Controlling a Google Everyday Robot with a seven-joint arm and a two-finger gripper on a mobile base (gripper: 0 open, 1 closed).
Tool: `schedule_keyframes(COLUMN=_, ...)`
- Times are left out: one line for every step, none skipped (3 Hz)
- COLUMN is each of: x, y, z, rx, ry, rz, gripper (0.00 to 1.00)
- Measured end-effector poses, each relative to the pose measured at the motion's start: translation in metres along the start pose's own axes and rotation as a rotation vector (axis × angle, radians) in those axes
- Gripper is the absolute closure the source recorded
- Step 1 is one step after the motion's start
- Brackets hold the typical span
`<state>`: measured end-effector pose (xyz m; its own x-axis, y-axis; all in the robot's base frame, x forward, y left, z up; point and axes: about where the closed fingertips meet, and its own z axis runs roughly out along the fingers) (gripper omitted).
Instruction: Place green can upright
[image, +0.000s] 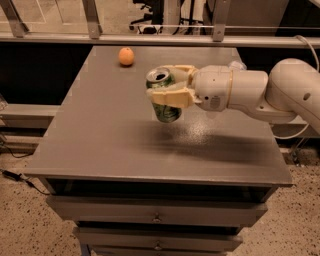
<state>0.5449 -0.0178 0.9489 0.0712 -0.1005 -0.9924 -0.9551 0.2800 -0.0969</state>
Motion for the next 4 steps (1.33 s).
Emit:
schedule_keyframes(x=0.014, y=0.003, z=0.000, rx=-0.011, ry=-0.030, rz=0.032, gripper=1.00)
schedule_keyframes(x=0.022, y=0.008, z=0.001, rx=-0.017, ry=-0.040, rz=0.023, gripper=0.85)
schedule_keyframes(x=0.035, y=0.015, z=-0.003, rx=-0.012, ry=-0.051, rz=0.024, gripper=0.53)
schedule_keyframes(x=0.044, y=0.020, z=-0.008, rx=-0.003, ry=-0.057, rz=0.036, gripper=0.30)
